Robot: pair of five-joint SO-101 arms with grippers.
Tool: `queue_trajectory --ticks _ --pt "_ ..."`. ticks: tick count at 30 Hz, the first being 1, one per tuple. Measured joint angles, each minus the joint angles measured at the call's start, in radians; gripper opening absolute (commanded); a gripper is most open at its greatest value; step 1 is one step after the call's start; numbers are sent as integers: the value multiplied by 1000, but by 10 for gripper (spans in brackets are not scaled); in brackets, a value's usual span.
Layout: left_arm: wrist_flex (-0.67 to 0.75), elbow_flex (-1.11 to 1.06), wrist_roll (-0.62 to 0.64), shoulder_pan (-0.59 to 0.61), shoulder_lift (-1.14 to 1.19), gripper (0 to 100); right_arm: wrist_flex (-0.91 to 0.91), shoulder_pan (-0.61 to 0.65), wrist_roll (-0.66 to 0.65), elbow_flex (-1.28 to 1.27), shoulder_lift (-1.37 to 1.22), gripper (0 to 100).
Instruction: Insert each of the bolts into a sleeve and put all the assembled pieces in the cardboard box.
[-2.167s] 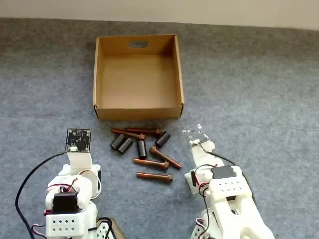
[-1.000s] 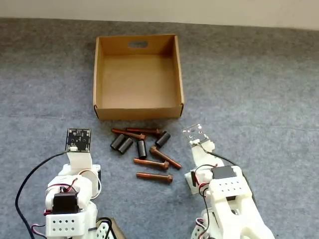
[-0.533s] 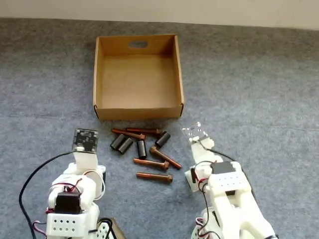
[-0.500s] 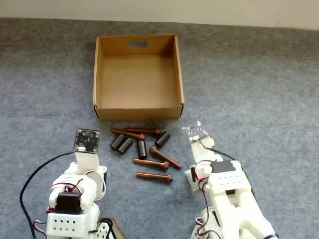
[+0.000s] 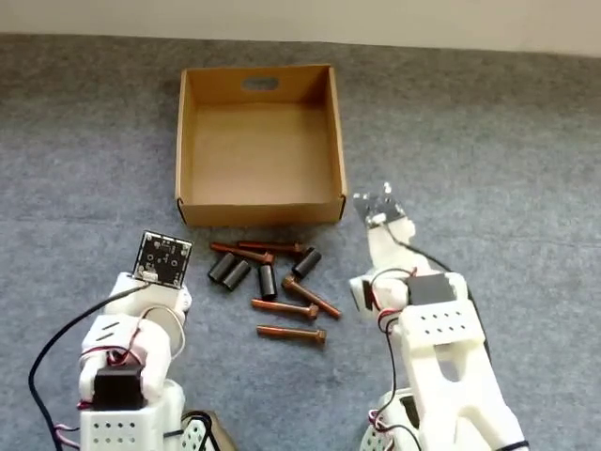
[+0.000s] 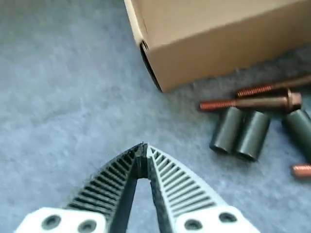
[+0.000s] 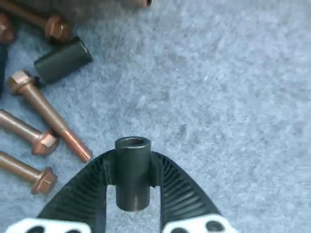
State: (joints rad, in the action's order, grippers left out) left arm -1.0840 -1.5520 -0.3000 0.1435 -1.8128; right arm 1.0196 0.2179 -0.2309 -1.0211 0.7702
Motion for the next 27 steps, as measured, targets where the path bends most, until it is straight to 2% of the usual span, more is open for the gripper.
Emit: queue_trajectory --ticks 4,9,12,18,22,27 --pt "-5 100 25 3 0 118 72 0 2 77 103 6" --pt "-57 264 61 12 55 121 130 0 2 95 342 6" --pt "-64 368 61 12 207 122 155 0 2 95 470 6" --pt "-104 588 61 11 680 122 160 0 31 95 555 6" --pt "-164 674 64 -84 944 120 160 0 97 92 560 6" --pt "-170 686 66 -304 1089 123 121 0 163 -3 566 6"
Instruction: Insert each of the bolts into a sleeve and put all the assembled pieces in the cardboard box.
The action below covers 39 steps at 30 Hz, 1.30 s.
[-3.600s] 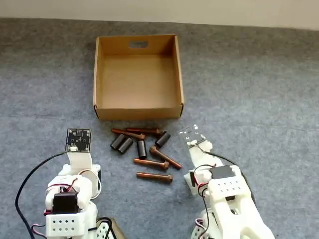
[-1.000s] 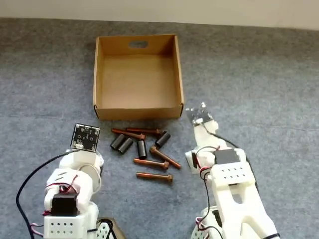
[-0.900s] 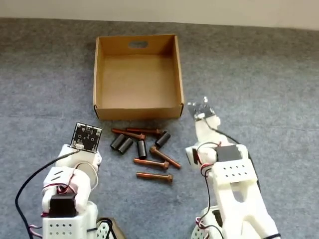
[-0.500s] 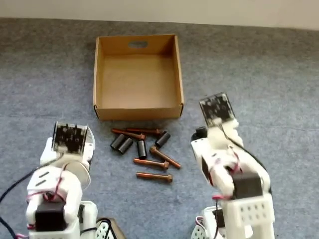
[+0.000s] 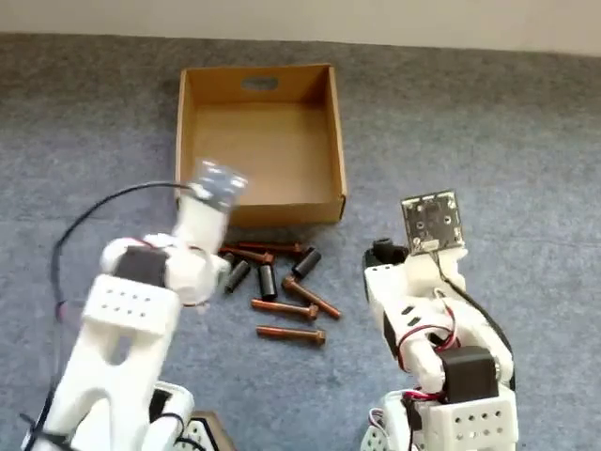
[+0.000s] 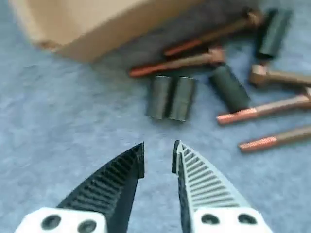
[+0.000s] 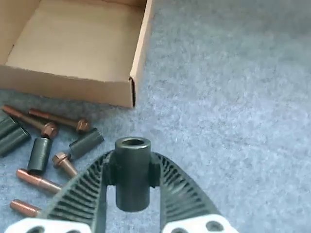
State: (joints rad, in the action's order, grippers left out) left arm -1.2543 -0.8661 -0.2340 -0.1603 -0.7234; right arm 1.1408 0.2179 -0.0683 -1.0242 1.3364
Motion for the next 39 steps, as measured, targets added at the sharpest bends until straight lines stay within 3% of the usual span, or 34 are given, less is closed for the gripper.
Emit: queue_trajectory --ticks 5,11,16,29,39 --pt "8 -25 -2 -201 28 160 -20 0 14 -57 0 6" --pt "239 -215 0 -327 28 204 -23 -5 14 -68 0 6" --pt "381 -319 -3 -351 28 204 -23 -5 14 -92 0 6" --pt "400 -385 -135 -400 38 204 -23 -5 14 -92 0 6" --pt "417 -388 -140 -442 38 205 -23 -5 14 -92 0 6"
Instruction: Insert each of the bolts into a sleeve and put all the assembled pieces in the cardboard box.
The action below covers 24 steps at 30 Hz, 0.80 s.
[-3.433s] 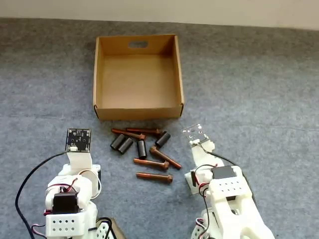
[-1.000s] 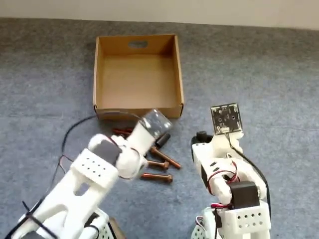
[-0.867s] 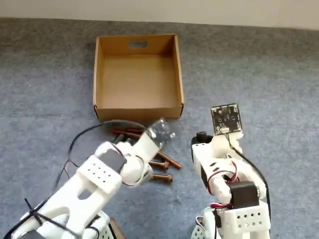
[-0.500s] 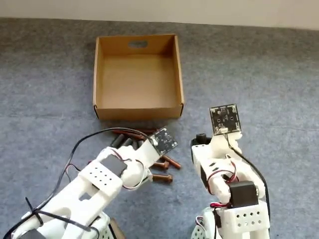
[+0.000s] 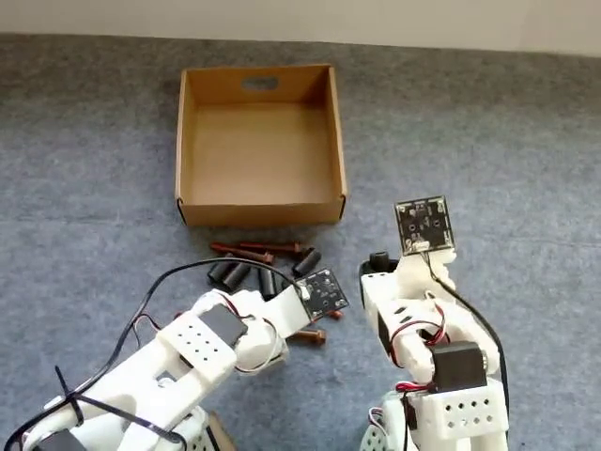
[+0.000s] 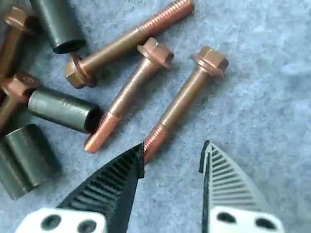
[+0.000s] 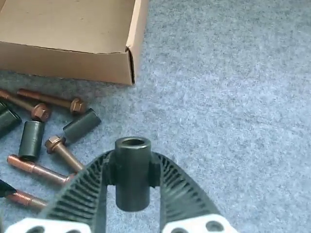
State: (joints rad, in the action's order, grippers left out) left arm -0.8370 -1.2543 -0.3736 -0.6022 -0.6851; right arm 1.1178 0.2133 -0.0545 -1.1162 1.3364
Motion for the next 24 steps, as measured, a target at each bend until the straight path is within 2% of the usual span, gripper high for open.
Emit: queue_trajectory --ticks 6,15,17,21,24 --pt "68 0 0 55 3 204 0 0 0 0 0 6" --pt "41 98 0 63 192 201 0 0 0 0 0 6" --pt "17 143 0 57 249 165 0 0 0 0 0 6" --pt "-2 183 3 44 315 6 0 0 0 0 0 6" --pt "-3 183 2 41 316 27 0 -5 0 0 0 6"
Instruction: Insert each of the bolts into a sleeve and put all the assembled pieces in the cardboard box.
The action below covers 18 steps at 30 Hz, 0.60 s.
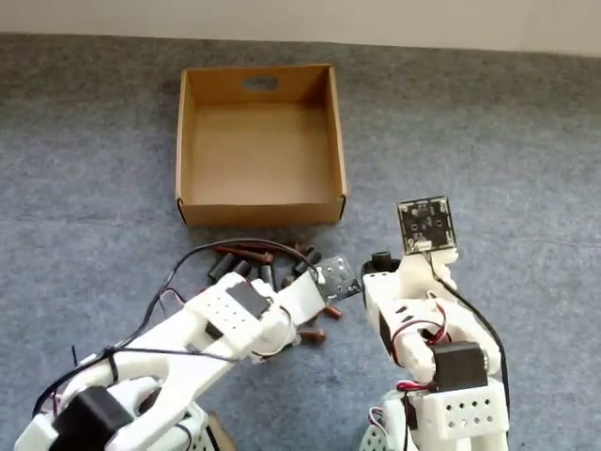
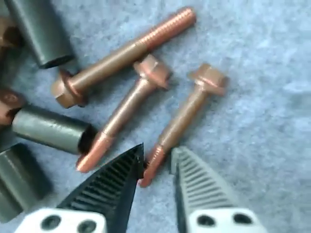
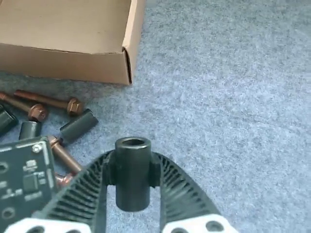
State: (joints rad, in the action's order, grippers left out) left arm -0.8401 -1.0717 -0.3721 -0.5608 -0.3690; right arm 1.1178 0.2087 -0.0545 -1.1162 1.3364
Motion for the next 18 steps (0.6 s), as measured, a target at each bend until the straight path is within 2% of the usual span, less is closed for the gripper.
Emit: queue_trajectory --ticks 6,9,13,18 --pt "9 -44 -5 2 -54 8 0 5 0 0 0 6" --pt "-49 -78 -11 2 -132 8 0 5 0 0 0 6" --pt "-247 -81 -115 3 -273 8 0 5 0 0 0 6" --pt "-525 -132 -362 35 -430 10 0 5 0 0 0 6"
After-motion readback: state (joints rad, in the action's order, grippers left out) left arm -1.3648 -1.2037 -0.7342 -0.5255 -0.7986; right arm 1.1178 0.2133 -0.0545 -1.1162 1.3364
